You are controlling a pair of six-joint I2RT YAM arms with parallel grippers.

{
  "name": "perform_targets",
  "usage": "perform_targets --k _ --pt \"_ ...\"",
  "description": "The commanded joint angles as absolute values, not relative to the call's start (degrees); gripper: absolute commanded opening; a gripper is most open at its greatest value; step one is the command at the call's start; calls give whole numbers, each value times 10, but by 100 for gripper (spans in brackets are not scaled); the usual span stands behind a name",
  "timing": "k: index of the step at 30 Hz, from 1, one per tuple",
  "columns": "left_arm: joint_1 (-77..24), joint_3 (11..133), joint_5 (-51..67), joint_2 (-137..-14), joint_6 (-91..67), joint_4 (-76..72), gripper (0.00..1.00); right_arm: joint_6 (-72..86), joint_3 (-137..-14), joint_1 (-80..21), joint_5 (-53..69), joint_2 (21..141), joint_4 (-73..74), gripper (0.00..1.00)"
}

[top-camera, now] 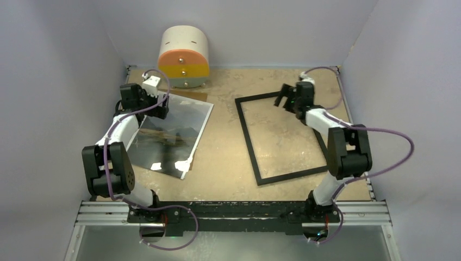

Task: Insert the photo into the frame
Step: Turn over the photo frame at the center of the board.

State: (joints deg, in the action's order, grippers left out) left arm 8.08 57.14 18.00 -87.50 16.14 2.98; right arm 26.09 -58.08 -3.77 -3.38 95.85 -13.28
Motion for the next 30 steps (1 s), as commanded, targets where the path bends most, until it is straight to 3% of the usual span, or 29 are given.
perform_targets --k 1,8,21,27,30 --pt "95 604 224 -841 167 155 99 226 -657 -160 -44 995 -5 99" --pt "95 609 233 -827 160 192 99 207 -658 -277 -115 1015 -1 98" --pt "95 601 240 -820 169 215 99 197 -679 -352 -173 1080 29 80" --pt "94 597 248 -815 181 221 100 210 -679 -369 -191 1106 32 68" --pt "94 595 252 -812 183 224 100 216 -677 -375 -193 1113 29 56"
